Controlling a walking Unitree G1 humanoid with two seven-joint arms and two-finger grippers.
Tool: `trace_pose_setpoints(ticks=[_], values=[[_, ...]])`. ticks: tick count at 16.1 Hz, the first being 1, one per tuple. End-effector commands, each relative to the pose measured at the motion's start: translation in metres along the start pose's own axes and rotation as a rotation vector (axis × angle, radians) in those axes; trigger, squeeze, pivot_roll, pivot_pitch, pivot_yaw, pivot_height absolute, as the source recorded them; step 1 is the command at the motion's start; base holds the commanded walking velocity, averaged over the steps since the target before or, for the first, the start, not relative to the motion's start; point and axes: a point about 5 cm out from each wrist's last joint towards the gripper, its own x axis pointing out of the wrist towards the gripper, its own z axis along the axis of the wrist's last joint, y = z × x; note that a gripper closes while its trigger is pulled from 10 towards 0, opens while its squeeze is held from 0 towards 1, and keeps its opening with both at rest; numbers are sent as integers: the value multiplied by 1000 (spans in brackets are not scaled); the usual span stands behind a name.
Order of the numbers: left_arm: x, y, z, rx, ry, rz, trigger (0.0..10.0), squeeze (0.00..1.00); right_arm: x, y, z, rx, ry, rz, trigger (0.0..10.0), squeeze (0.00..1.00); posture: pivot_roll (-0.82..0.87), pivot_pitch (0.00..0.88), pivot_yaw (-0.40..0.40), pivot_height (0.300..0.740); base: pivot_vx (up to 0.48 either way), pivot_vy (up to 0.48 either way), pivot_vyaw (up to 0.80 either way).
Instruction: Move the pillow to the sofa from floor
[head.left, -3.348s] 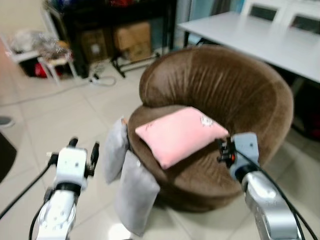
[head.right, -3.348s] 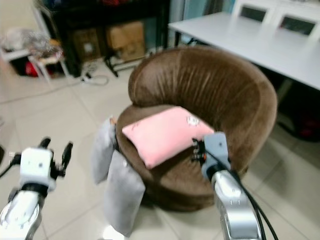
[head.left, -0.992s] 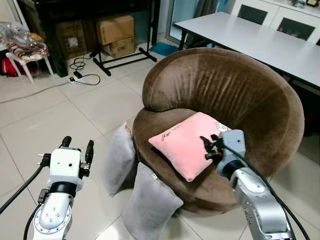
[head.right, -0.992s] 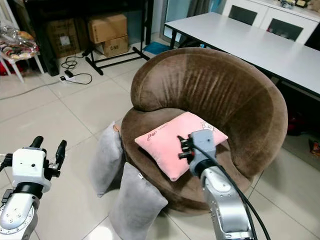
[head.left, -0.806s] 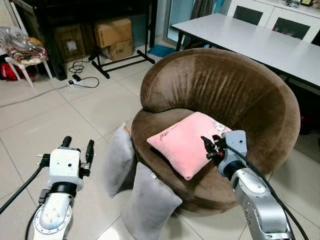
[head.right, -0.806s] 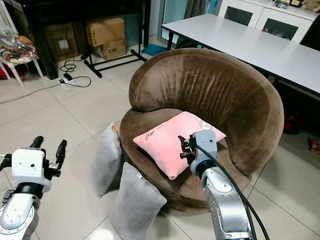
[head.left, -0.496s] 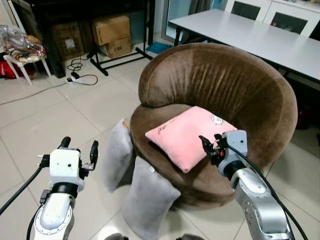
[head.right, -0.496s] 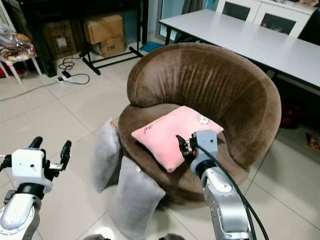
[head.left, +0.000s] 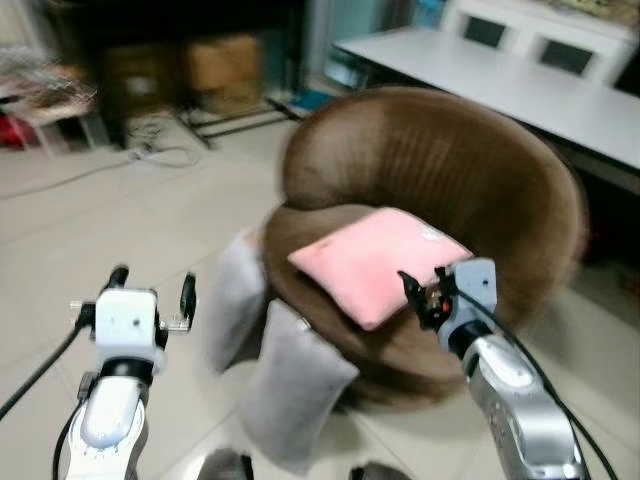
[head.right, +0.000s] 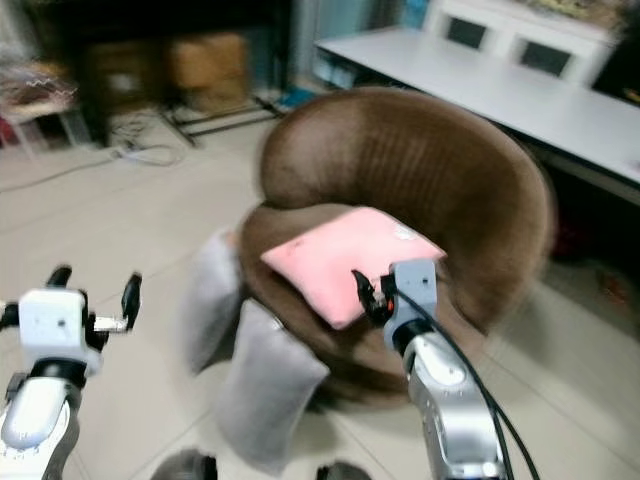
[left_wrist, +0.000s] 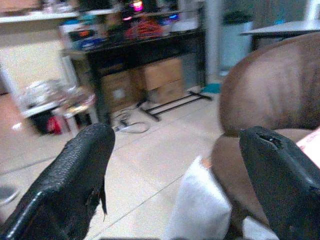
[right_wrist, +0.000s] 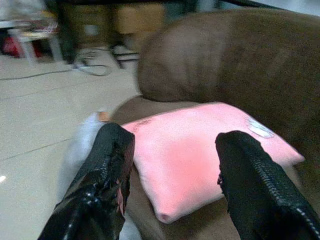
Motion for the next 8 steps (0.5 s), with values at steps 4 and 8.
trace_pose_setpoints(ticks=[4, 8], values=[[-2, 1, -2, -5, 15, 5, 10000, 859, 0, 0, -2, -12, 14, -4, 10000, 0, 41, 0, -75, 679, 0, 0, 0], [-3, 0, -4, 4, 33, 23, 10000, 353, 1, 3, -2, -5, 26, 14, 10000, 0, 42, 0, -81, 679, 0, 0, 0]])
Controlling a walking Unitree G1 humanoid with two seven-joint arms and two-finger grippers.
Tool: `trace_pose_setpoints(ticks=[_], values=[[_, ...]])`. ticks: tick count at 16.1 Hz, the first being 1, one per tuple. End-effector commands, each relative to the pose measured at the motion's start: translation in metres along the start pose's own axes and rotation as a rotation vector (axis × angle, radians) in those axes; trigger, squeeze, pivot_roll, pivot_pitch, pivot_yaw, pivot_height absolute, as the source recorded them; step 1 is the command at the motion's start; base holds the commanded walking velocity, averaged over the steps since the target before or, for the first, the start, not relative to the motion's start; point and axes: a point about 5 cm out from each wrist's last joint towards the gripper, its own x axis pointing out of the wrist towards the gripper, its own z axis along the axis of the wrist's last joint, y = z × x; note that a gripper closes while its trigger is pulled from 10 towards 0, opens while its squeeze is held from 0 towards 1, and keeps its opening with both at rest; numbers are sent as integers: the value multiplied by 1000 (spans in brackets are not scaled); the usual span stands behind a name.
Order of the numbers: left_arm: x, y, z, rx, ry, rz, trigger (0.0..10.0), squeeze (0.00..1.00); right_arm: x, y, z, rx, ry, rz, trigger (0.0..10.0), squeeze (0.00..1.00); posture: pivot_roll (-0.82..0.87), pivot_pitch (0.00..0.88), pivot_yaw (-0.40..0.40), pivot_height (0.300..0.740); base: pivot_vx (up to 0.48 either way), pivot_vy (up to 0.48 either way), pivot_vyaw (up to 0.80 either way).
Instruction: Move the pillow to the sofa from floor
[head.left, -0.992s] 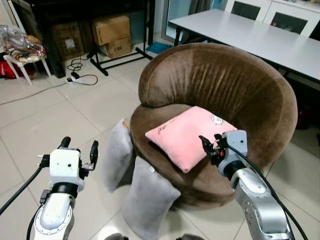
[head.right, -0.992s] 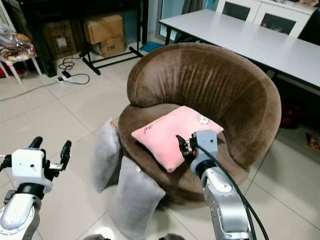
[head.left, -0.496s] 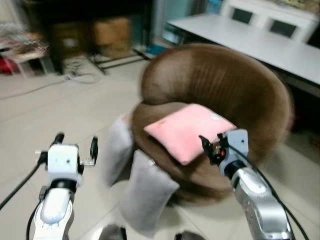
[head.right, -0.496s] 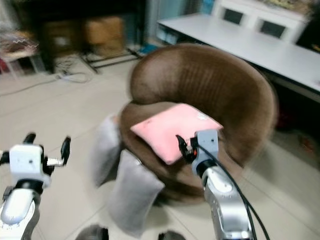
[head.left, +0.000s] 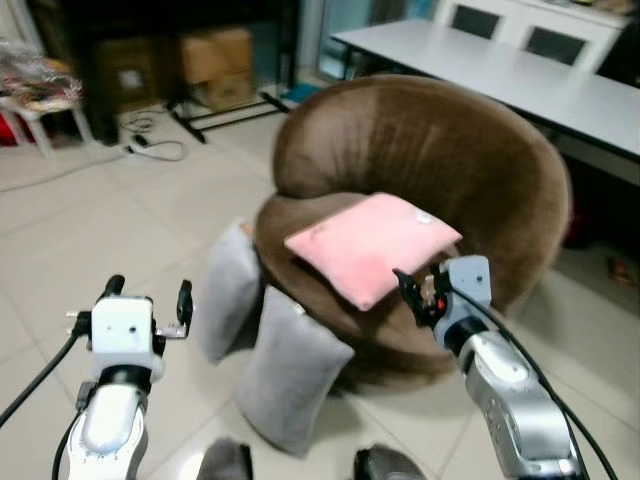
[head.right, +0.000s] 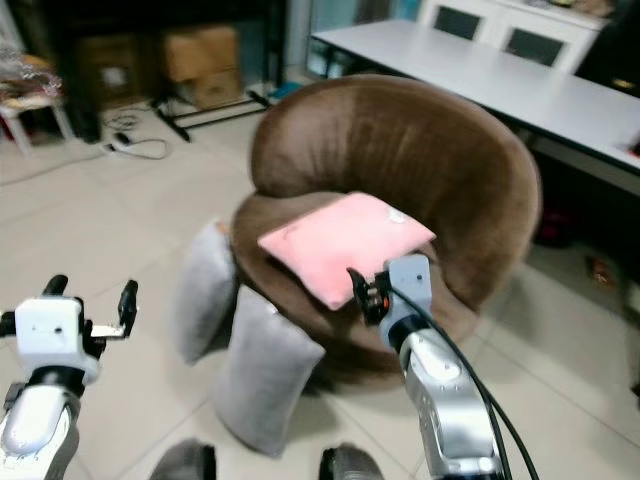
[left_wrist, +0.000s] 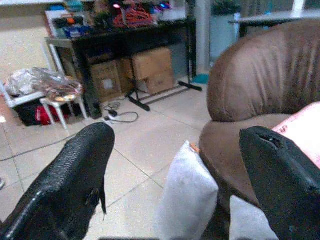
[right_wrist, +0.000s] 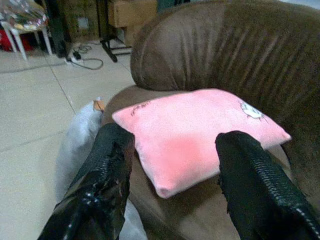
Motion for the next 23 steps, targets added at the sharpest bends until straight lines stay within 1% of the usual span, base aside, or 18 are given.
trace_pose_setpoints(ticks=[1, 3, 4, 9, 12, 14, 15, 18, 20, 23], values=[[-3, 0, -2, 9, 15, 16, 10000, 278, 2, 0, 4, 3, -3, 7, 10000, 0, 42, 0, -82, 669, 0, 0, 0], [-2, 1, -2, 16, 13, 24, 10000, 145, 2, 0, 4, 2, -3, 8, 10000, 0, 42, 0, -83, 649, 0, 0, 0], [-2, 1, -2, 15, 14, 26, 10000, 0, 2, 0, 4, 1, -1, 10, 10000, 0, 43, 0, -84, 644, 0, 0, 0], [-1, 0, -1, 26, 11, 30, 10000, 0, 3, 0, 4, -14, 3, 24, 10000, 0, 41, 0, -87, 609, 0, 0, 0], [0, -2, 0, 0, -5, 5, 10000, 0, 4, -3, 4, -40, 16, 10, 10000, 0, 38, 0, -87, 609, 0, 0, 0], [0, -3, 1, -7, -11, -2, 10000, 0, 4, -2, 4, -67, 26, 23, 10000, 0, 37, 0, -87, 609, 291, 0, 0], [0, -3, 1, -8, -12, -3, 10000, 0, 4, -1, 4, -65, 27, 26, 10000, 0, 37, 0, -87, 609, 337, 0, 0], [0, -3, 1, -8, -12, -2, 10000, 0, 5, -2, 4, -61, 30, 23, 10000, 0, 38, 0, -90, 609, 352, 0, 648], [1, -3, 0, -8, -12, 0, 10000, 0, 6, -2, 4, -47, 31, 14, 10000, 0, 39, 0, -90, 609, 351, 0, 0], [1, -2, 0, -6, -11, 5, 10000, 0, 7, -3, 5, -50, 30, 5, 10000, 0, 40, 0, -92, 609, 354, 0, 0]])
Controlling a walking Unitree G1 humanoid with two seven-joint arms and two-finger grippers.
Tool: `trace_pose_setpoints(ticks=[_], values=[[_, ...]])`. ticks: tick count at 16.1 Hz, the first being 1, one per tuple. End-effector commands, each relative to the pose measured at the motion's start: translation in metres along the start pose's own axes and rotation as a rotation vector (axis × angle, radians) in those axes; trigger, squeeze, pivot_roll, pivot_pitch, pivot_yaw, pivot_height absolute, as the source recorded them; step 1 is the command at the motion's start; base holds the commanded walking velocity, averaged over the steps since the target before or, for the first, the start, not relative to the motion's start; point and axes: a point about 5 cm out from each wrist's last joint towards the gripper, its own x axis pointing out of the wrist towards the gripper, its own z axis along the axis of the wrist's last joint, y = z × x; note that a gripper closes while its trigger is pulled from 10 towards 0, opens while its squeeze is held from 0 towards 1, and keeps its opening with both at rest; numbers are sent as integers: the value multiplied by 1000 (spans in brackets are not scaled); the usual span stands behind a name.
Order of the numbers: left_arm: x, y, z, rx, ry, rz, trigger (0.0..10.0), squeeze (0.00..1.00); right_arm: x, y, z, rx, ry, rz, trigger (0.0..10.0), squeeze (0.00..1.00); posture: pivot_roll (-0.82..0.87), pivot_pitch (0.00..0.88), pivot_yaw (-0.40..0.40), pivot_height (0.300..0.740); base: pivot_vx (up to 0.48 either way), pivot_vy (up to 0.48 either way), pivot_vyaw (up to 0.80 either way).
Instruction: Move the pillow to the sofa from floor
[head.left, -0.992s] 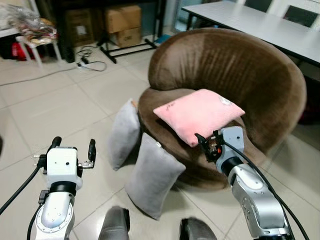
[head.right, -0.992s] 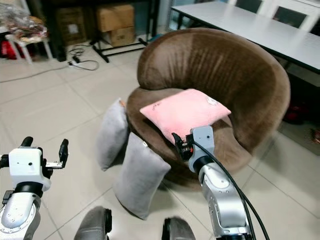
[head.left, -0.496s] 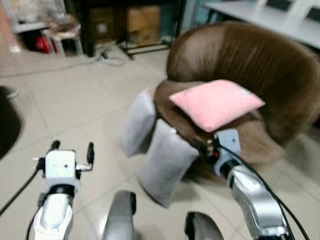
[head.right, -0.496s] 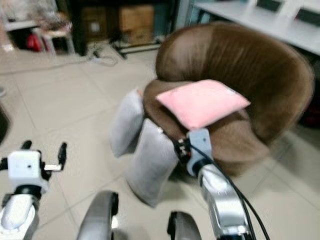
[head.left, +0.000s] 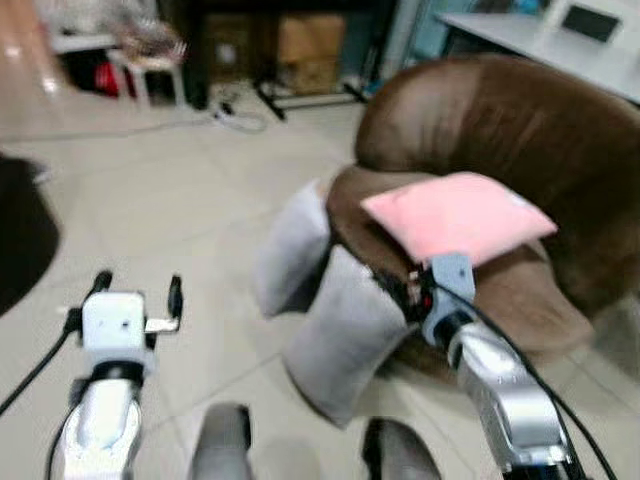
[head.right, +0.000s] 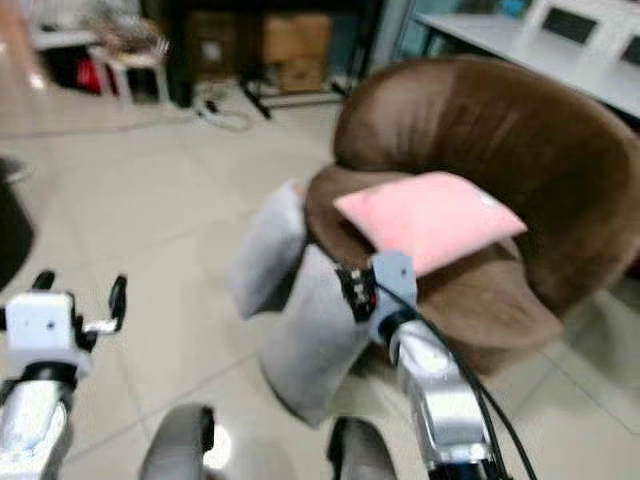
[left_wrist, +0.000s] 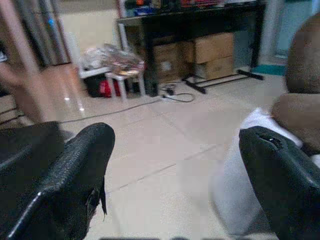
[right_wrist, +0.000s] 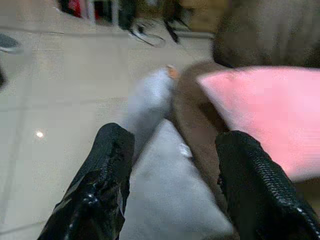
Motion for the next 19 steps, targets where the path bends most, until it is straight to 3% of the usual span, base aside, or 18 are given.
trace_pose_setpoints(ticks=[1, 4, 8, 15, 19], values=[[1, -3, 2, -3, -7, -15, 10000, 0, -2, -8, 1, -1, -6, -42, 10000, 0, 40, 0, -93, 609, 356, 0, 0], [5, -4, 1, 9, -11, -33, 10000, 0, -4, -24, -5, 15, -6, -170, 10000, 0, 30, 0, -77, 609, 356, 0, 0], [11, -8, 1, 12, -20, -66, 10000, 0, -11, -35, -14, 39, 17, -242, 10000, 0, 11, 0, -49, 609, 361, 0, 0], [21, -17, 2, 29, -27, -144, 10000, 0, -20, -34, -14, 31, 6, -259, 10000, 0, -13, 0, 2, 609, 349, 0, -196], [16, -17, -1, 46, -17, -146, 10000, 0, -17, -32, -14, 30, 16, -226, 10000, 0, 4, 0, -14, 589, 0, 0, 0]])
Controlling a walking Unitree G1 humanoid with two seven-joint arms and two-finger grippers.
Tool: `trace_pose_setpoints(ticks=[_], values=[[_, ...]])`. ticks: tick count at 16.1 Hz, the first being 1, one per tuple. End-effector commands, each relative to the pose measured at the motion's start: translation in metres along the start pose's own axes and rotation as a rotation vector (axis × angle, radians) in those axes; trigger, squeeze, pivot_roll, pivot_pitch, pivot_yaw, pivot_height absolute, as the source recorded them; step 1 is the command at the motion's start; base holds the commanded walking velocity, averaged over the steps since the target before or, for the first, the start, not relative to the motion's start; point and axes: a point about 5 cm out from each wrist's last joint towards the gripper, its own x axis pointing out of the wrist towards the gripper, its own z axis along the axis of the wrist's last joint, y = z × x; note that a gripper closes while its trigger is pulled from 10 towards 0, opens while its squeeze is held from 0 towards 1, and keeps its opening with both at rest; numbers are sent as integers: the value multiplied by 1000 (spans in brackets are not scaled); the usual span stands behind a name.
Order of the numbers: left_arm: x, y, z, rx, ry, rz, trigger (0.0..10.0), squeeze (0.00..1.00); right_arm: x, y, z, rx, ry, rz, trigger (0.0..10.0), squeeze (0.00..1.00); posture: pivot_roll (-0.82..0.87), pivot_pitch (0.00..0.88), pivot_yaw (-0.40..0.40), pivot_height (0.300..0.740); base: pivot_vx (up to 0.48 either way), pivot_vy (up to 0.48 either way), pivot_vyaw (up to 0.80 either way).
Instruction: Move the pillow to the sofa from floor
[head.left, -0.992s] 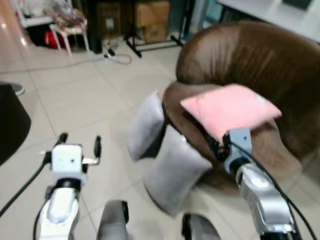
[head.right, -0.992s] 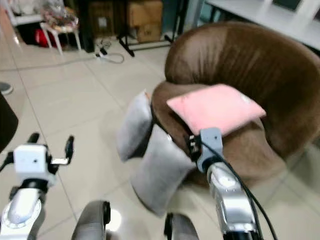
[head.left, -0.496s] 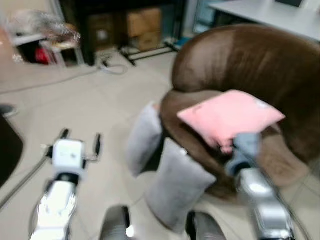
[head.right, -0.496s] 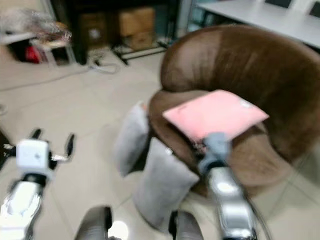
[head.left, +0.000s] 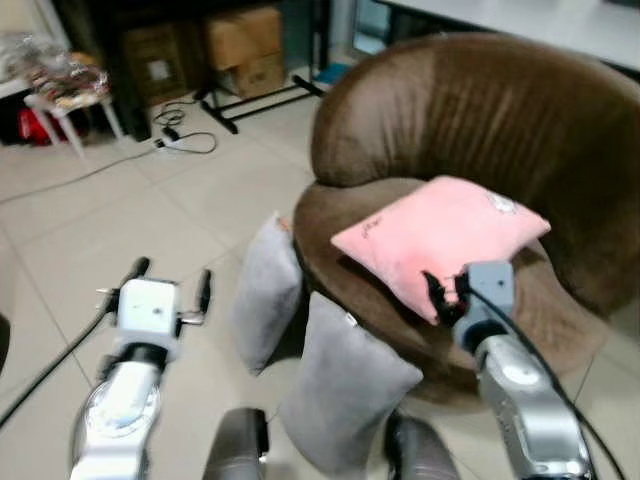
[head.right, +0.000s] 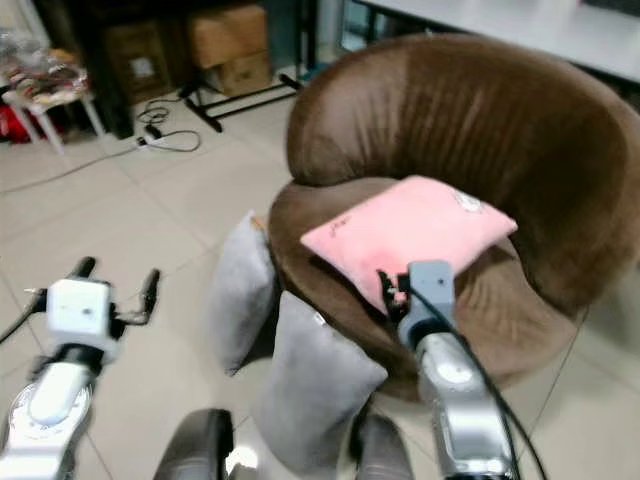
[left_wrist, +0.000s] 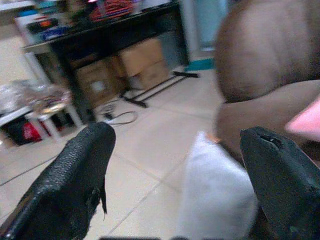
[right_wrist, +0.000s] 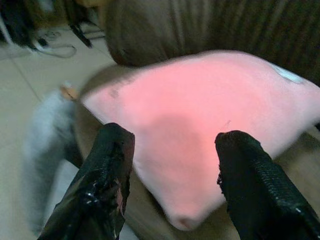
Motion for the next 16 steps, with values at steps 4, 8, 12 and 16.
trace_pose_setpoints(ticks=[4, 8, 12, 16], values=[[-5, 5, 1, 16, -3, 24, 10000, 0, 7, 4, 2, 4, 6, 59, 10000, 0, 15, 0, -31, 545, 0, 0, 0], [-7, 6, 1, 16, -1, 37, 10000, 0, 20, 12, 2, -18, 22, 135, 10000, 0, 26, 5, -47, 510, 0, 0, 0], [-12, 9, 1, 17, 4, 57, 10000, 0, 29, 25, 4, -39, 25, 211, 10000, 0, 37, 12, -66, 470, 0, 0, 0], [-14, 9, 0, 20, 9, 65, 10000, 0, 42, 38, 2, -8, 50, 287, 10000, 1000, 46, 16, -76, 460, 0, 0, 0]])
